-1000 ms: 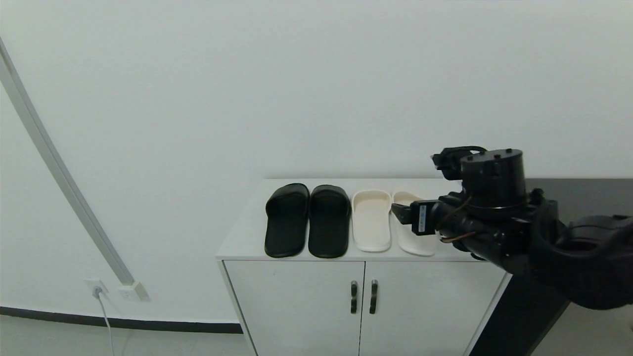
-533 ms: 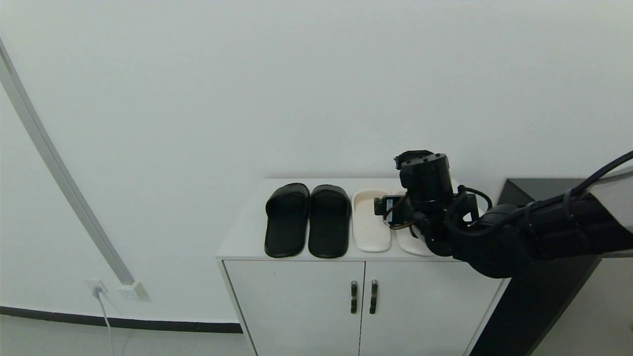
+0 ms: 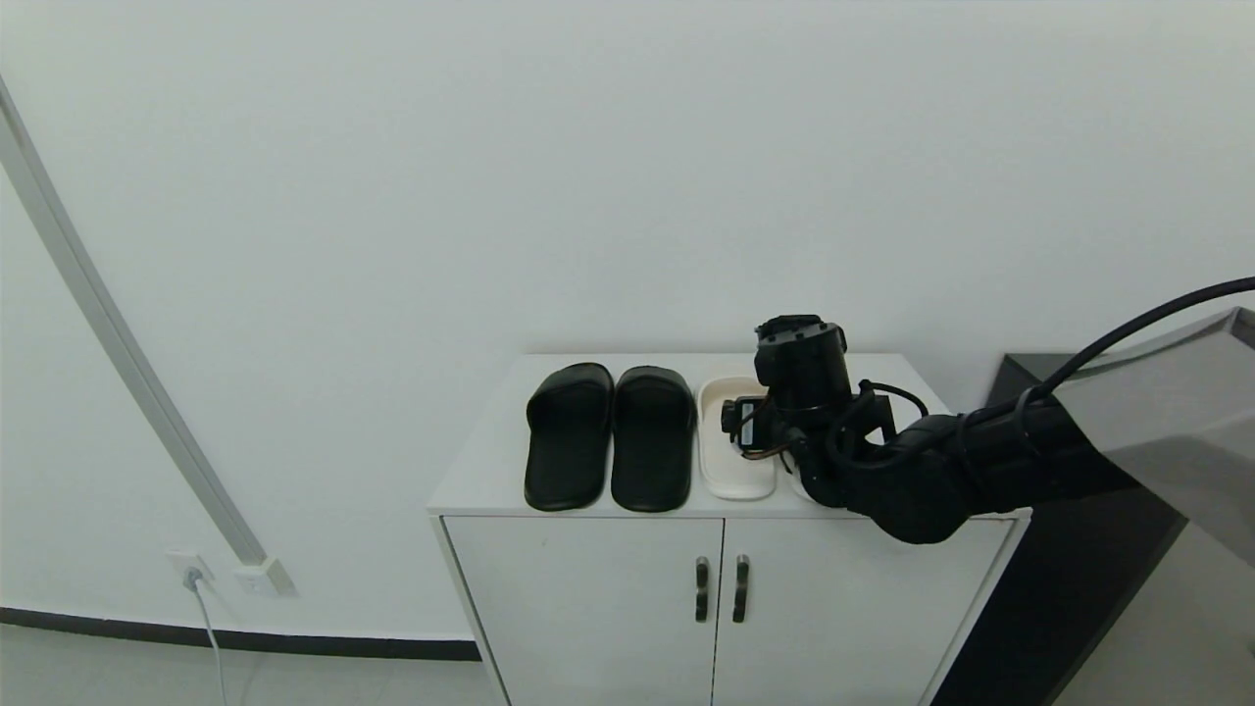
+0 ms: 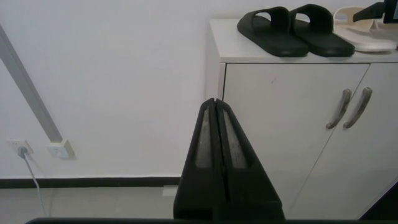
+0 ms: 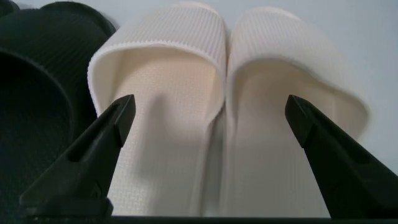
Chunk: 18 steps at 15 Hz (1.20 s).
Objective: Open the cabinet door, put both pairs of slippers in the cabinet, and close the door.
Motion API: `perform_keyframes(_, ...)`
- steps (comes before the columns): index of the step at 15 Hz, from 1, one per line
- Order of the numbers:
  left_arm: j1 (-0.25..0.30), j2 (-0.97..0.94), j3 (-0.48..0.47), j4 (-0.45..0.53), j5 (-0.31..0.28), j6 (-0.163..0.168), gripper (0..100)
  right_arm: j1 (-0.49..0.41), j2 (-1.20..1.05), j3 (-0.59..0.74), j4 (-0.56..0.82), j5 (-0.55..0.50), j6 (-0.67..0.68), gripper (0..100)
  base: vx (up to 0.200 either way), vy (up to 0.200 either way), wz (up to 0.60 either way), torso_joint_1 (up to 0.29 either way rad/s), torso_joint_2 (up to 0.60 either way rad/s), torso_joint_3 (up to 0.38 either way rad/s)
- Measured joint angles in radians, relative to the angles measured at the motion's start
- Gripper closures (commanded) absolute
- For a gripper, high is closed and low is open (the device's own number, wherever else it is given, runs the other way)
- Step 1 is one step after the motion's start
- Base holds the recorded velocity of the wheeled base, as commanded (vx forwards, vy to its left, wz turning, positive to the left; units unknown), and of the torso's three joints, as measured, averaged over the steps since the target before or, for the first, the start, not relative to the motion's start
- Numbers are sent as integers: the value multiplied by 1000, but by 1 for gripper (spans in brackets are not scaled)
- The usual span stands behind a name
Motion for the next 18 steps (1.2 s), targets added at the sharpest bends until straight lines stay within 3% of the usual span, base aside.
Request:
perform_keyframes(8,0,0,0,0,0,-10,100,-53,110,-137,6,1,-8,0,0,0,0,0,0,0)
perform_keyframes(9,0,0,0,0,-1,-10,100,-58,123,-153,7,1,-9,100,0,0,0,0,0,0)
perform_keyframes(18,0,0,0,0,0,-10,100,-67,134,-161,2,3,-13,100,0,0,0,0,0,0)
